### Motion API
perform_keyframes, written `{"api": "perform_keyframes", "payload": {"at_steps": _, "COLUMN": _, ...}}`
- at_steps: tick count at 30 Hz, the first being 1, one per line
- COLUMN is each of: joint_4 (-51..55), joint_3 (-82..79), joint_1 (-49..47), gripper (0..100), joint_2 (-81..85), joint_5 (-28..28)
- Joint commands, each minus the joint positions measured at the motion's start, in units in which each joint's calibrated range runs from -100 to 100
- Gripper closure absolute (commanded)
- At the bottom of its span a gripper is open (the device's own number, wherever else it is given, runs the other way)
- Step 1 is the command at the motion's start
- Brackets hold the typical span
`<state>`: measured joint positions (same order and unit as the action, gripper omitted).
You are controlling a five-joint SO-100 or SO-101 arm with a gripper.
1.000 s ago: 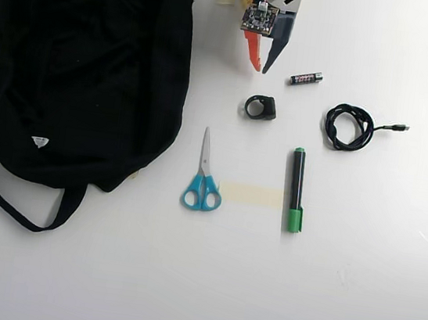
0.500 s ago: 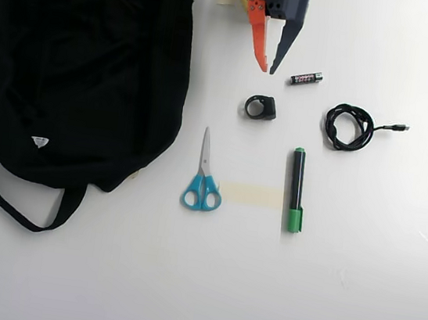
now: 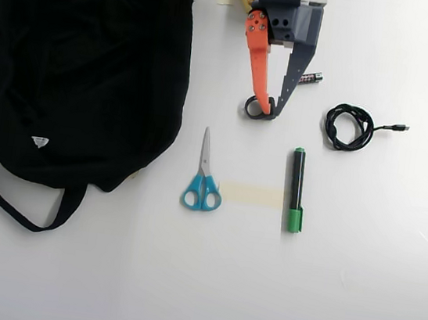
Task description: Put the green marker into the black bag
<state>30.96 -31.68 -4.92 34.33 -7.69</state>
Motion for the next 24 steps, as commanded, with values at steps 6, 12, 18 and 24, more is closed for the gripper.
{"api": "perform_keyframes", "payload": {"at_steps": 6, "joint_4": -9.9, "joint_3": 20.7, "joint_1": -0.4, "gripper": 98, "joint_2": -18.4, "joint_5": 0.2}}
{"api": "perform_keyframes", "payload": {"at_steps": 12, "joint_4": -21.1, "joint_3": 26.7, "joint_1": -1.5, "gripper": 98, "joint_2": -28.2, "joint_5": 0.2}}
{"api": "perform_keyframes", "payload": {"at_steps": 18, "joint_4": -28.0, "joint_3": 28.7, "joint_1": -2.2, "gripper": 98, "joint_2": -34.1, "joint_5": 0.2}}
{"api": "perform_keyframes", "payload": {"at_steps": 24, "joint_4": -28.0, "joint_3": 30.2, "joint_1": -1.7, "gripper": 98, "joint_2": -35.2, "joint_5": 0.2}}
